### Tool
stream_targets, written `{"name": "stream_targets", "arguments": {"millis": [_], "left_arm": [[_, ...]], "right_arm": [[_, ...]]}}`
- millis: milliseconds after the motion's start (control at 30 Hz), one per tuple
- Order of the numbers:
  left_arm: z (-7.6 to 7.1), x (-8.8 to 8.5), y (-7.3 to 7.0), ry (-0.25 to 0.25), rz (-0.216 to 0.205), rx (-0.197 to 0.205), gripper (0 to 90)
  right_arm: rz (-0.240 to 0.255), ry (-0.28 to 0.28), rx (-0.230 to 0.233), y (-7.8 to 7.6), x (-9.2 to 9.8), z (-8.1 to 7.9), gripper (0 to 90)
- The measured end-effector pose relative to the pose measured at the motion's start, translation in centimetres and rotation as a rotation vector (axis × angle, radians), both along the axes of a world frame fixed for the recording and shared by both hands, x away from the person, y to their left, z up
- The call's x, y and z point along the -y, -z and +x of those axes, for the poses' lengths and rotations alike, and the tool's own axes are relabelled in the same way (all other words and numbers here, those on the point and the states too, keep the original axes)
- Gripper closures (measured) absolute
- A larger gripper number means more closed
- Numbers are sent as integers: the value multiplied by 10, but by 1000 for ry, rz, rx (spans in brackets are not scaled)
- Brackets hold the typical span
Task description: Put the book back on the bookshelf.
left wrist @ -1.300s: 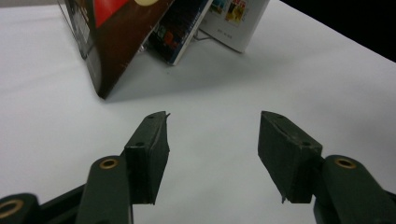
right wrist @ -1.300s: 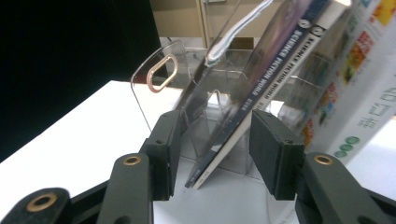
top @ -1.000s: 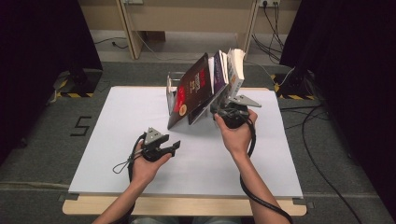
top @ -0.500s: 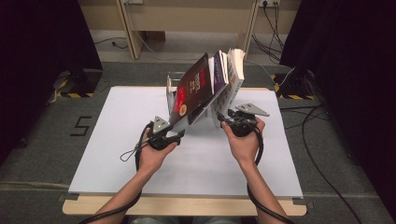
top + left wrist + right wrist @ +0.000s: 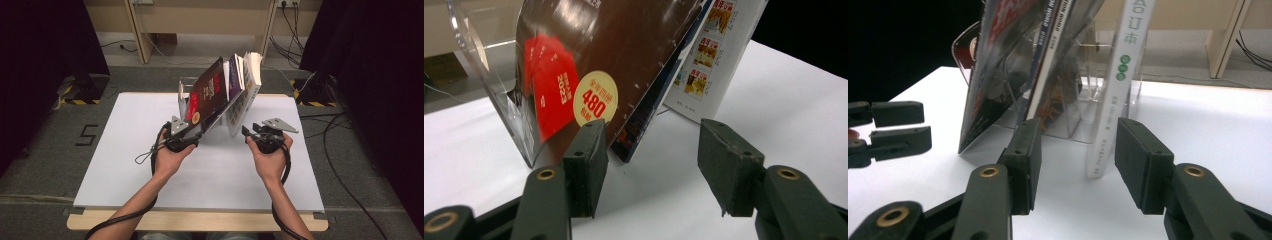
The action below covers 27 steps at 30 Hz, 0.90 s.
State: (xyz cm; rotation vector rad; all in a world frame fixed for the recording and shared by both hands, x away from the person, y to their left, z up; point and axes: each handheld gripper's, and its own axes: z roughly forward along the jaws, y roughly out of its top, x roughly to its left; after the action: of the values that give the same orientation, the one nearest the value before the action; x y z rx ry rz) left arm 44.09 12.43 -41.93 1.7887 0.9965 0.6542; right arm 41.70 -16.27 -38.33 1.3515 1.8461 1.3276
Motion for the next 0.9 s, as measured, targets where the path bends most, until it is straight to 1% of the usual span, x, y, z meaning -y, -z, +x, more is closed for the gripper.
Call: {"name": "stream_targets", "arguments": {"millis": [133, 200, 433, 567, 633, 667, 733, 867, 900], "left_arm": [[4, 5, -1, -3, 8, 8, 447], [6, 7, -2, -5, 20, 17, 446], [10, 13, -4, -6, 25, 31, 444], [14, 17, -6, -5, 48, 45, 445], [14, 18, -7, -6, 49, 48, 446], [15, 19, -7, -6, 61, 52, 446], [19, 21, -8, -12, 72, 57, 447], [22, 24, -10, -16, 77, 63, 447], [24, 26, -11, -17, 85, 65, 447]], "right_arm": [[6, 11, -4, 1, 6, -2, 541], [5, 14, -3, 2, 8, -3, 541], [4, 29, -11, 6, 16, -5, 541], [7, 34, -13, 9, 20, -7, 541], [8, 36, -13, 9, 21, -8, 541], [9, 39, -12, 10, 22, -9, 541], [8, 41, -13, 10, 24, -9, 541], [12, 47, -14, 10, 27, -11, 541], [13, 52, -15, 10, 29, -11, 541]]}}
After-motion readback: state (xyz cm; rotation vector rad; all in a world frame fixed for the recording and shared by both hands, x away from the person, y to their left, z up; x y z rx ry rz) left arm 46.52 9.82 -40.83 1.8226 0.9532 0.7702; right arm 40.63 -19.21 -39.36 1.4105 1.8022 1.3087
